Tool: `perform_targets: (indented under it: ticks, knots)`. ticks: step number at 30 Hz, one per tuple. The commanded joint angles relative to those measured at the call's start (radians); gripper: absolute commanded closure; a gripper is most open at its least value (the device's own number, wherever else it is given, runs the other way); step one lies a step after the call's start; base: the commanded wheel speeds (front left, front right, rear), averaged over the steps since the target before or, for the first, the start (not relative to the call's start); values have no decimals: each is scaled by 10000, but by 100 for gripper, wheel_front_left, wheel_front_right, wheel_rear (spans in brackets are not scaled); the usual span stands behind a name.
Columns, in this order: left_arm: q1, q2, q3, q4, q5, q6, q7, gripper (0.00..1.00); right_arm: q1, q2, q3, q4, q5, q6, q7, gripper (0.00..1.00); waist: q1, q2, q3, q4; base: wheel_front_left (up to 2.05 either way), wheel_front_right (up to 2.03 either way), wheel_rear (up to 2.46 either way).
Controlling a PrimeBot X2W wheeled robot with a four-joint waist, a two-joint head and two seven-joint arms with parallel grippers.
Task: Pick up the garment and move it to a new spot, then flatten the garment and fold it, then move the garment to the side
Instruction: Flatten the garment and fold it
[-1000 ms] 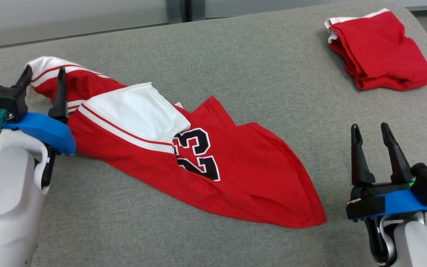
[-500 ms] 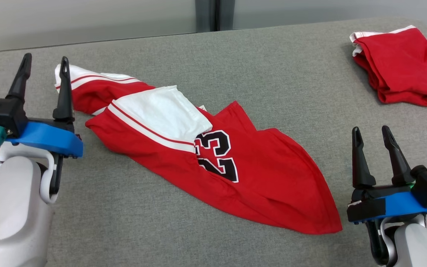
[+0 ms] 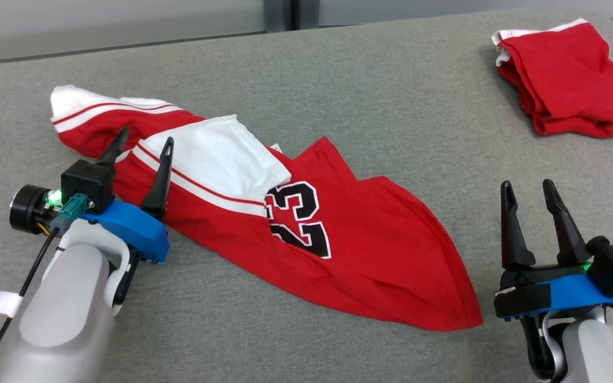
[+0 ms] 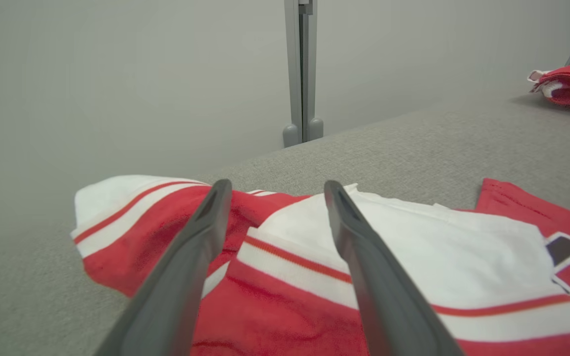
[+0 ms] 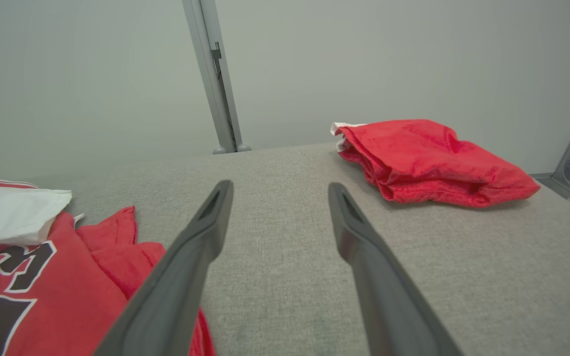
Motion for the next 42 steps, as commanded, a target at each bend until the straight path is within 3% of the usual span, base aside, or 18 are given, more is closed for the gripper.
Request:
perform_targets:
  ticks: [1,13,18,19,20,21,32,42]
  knots:
    - [-176,56,-62,142,-75,-55,66,0,-40,-11,-5,-29,54,1,-54,0,-1,-1,21,-28,0,0,0]
    - [-987,560,-948,2295,-406,-24,116,0,-262,-11,-30,-19,205,1,-55,0,-1,-1,365,-414,0,0,0]
    - [-1132,316,-1132,3127,-624,-30,498,0,-214,-11,-21,5,198,1,-55,0,-1,-1,336,-453,0,0,0]
    - [-1131,274,-1195,3215,-663,-32,525,17,-206,-11,-30,8,198,1,-55,0,-1,-1,326,-455,0,0,0]
    - [-1109,243,-1271,3282,-726,-34,535,74,-204,-11,-37,13,205,1,-55,0,-1,-1,314,-457,0,0,0]
    - [-1097,215,-1354,3342,-819,-36,558,100,-207,-11,-51,17,212,1,-55,0,-1,-1,305,-452,0,0,0]
    - [-637,108,-1596,2684,-1545,-39,-372,100,159,-11,-247,52,83,1,-55,0,-1,-1,-276,-99,0,0,0]
    - [1758,-75,-1434,-384,-1055,398,-504,100,584,-11,-344,134,-46,1,-54,0,-1,-1,-1000,602,0,0,0]
